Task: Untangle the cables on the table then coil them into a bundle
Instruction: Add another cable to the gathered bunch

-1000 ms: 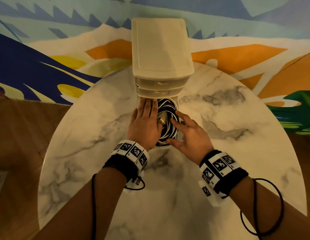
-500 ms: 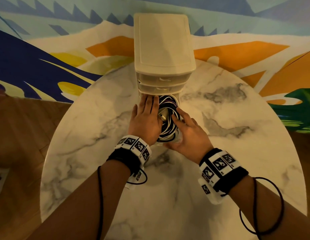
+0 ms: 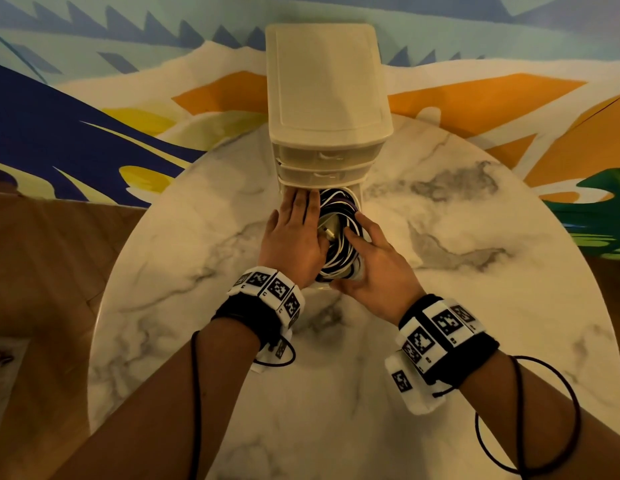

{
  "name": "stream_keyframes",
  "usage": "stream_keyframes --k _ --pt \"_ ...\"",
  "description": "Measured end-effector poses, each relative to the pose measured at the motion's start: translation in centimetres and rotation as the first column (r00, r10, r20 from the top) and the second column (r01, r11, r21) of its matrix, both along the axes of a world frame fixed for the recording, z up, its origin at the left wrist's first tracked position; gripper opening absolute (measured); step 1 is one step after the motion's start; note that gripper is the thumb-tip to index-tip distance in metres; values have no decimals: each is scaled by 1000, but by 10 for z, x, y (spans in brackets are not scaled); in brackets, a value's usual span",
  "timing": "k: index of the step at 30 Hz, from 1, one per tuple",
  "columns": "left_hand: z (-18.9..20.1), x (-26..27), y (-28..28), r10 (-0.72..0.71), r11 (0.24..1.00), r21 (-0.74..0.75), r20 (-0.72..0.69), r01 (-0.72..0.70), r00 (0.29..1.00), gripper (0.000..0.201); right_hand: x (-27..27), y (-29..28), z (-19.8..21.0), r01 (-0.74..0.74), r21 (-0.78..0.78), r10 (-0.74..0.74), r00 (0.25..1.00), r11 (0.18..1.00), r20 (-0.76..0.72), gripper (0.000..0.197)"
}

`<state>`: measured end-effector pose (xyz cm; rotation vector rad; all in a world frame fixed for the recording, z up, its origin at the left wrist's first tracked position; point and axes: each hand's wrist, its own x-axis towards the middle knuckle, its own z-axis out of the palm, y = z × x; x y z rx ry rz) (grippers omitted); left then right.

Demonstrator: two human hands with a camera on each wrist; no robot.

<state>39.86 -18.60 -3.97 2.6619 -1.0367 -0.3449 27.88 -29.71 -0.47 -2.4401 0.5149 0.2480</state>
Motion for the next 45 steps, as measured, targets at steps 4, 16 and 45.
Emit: stream_keyframes --k 4,16,45 --pt "0 0 0 0 1000 -7 -11 0 1000 69 5 5 3 40 -11 -40 998 999 -44 90" --pt "5 -1 0 -11 1000 8 -18 11 1000 68 6 11 0 63 -67 -66 997 996 -39 82" --pt "16 -10 6 -64 987 149 -10 65 998 69 56 -16 10 -294 -236 214 925 926 -314 98"
